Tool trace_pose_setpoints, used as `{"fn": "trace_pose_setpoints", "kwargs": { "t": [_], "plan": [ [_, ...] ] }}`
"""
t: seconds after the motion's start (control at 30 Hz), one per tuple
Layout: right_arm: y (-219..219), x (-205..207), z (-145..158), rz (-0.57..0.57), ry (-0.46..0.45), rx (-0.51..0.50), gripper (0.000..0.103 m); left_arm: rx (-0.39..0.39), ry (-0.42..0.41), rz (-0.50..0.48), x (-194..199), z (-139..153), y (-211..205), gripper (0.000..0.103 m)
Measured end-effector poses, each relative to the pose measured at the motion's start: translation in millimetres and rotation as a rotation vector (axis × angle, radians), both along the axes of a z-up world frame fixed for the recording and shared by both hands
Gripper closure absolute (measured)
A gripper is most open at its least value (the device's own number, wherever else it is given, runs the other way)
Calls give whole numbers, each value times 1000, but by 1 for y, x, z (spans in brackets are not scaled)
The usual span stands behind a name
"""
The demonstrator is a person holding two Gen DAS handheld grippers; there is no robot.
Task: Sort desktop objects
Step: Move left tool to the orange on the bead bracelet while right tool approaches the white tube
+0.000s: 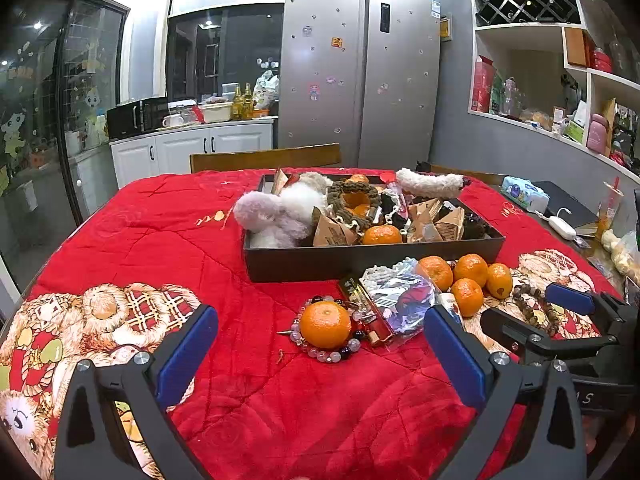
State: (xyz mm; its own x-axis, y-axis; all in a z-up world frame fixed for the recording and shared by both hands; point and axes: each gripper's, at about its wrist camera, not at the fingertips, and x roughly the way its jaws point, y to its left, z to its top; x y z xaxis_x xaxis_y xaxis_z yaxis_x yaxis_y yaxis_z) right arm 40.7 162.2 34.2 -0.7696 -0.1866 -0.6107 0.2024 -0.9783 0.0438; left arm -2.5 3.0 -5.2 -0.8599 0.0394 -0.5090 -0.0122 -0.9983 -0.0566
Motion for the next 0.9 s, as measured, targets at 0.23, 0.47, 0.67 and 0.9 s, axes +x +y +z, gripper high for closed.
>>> {"fn": "trace_pose_setpoints", "kwargs": {
  "t": [0.23, 0.47, 0.67, 0.9],
  "plan": [
    [2, -3, -3, 3, -25, -16, 0, -54, 24, 12, 6, 3, 9, 0],
    [2, -6, -5, 12, -42, -14, 0, -56, 16, -21, 8, 4, 11, 0],
    [2, -4, -4, 15, -32, -14, 0, -34, -3, -17, 8, 2, 9, 0],
    [2, -4, -4, 24, -38, -25, 0, -25, -5, -23, 6, 1, 8, 0]
  ]
}}
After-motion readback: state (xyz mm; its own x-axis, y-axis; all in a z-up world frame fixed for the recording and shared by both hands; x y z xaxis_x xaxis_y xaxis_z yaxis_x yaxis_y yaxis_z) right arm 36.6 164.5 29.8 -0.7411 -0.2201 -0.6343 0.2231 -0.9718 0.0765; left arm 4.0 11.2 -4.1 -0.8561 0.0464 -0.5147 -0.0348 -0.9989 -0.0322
